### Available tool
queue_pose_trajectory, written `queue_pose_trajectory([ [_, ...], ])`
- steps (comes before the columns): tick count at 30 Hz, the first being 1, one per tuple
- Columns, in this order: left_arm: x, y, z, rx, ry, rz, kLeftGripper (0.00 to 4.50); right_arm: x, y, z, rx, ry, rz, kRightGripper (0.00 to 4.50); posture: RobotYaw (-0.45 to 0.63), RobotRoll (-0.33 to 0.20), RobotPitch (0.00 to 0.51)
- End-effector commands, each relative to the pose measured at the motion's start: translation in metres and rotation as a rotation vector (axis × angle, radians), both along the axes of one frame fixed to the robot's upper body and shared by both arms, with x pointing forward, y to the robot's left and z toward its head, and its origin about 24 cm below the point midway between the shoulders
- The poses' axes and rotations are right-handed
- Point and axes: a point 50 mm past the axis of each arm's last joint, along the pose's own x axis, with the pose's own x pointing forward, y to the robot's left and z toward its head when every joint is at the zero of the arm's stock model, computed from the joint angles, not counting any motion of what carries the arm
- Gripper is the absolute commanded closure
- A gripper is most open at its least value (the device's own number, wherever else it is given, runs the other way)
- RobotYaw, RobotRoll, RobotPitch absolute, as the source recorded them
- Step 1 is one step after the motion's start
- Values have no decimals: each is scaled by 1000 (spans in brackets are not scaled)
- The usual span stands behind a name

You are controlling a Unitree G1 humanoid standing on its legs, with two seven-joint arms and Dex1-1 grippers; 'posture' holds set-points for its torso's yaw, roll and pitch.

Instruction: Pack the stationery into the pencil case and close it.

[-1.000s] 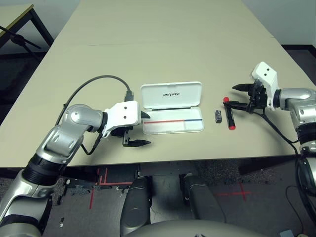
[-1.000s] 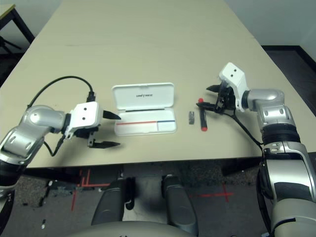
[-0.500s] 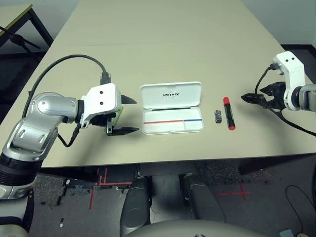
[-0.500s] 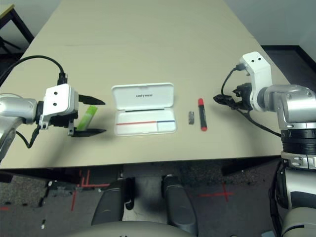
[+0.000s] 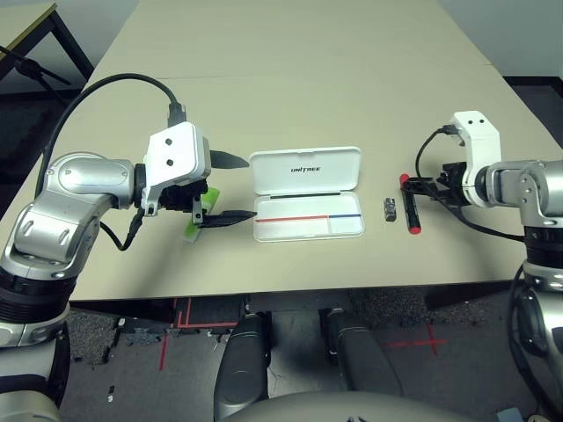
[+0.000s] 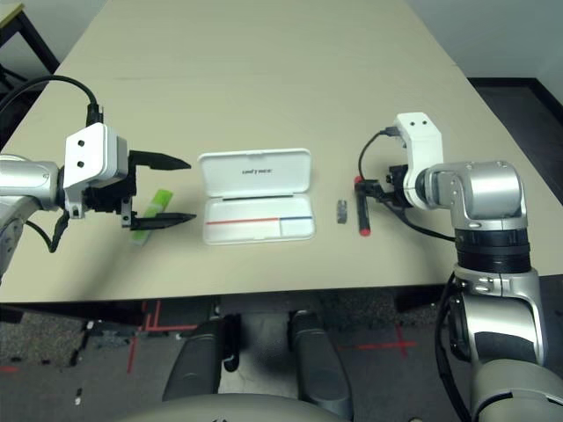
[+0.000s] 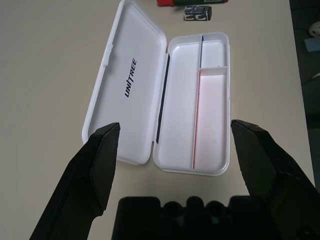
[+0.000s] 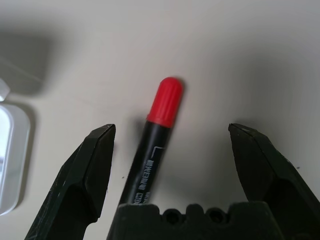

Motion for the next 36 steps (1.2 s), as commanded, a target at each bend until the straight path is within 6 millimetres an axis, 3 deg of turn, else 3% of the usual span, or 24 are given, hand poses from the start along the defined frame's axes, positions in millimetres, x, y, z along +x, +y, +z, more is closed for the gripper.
queue_pose_trajectory([
  [1, -3, -2, 1, -3, -8, -10, 42, -7, 2, -5, -15, 33, 12, 0, 11, 0, 179],
  [10, -3, -4, 1, -7, -10, -14, 42, -10, -8, -17, -57, 63, -4, 0, 12, 0, 175],
  [24, -4, -5, 1, 2, -14, -14, 42, -6, -2, -47, -37, 109, -18, 0, 24, 0, 161],
  [27, -4, -5, 0, 2, -13, -15, 0, -6, -4, -52, -32, 111, -30, 610, 24, 0, 161],
  [36, -5, -5, -1, 6, -7, -17, 0, -5, -16, -53, -38, 108, -65, 3744, 19, 0, 166],
])
